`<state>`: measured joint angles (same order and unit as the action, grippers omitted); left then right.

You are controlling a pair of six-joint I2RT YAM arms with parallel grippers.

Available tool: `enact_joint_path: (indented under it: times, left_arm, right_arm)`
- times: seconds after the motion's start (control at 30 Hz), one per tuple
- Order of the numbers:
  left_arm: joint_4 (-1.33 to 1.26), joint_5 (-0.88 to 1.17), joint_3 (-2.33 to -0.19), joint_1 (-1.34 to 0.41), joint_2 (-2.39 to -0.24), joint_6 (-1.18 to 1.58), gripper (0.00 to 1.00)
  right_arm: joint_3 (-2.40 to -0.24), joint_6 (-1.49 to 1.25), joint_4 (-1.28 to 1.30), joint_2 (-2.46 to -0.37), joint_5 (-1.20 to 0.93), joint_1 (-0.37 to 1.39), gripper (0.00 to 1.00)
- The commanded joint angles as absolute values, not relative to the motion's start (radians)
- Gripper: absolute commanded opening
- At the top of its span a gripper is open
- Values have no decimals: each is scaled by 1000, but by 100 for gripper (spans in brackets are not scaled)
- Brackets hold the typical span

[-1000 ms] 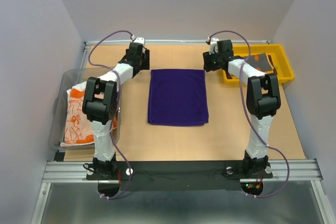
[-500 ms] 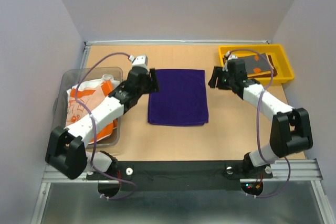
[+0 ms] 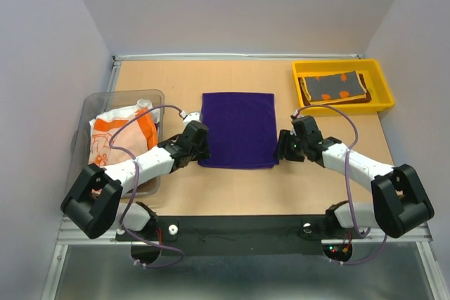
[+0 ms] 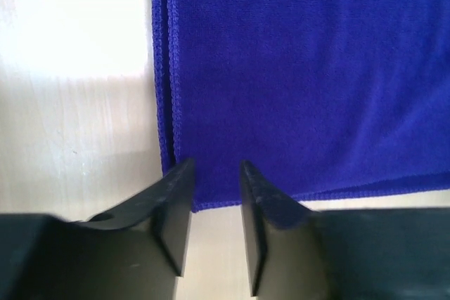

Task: Fold and stack the towels
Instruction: Fold the towel

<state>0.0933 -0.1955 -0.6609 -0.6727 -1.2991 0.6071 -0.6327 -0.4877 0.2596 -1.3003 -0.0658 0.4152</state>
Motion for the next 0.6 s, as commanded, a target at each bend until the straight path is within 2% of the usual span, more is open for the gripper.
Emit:
enact_joint_path:
  times: [0.0,0.57]
  left_arm:
    - [63,-239,-669,-683,-1328,629,40]
    - [129,-275,-603,-704,-1319,676,42]
  right_arm:
    - [-615,-534,203,-1275,-44,428,57]
    - [-589,-545,172,-1284,-52,431,57]
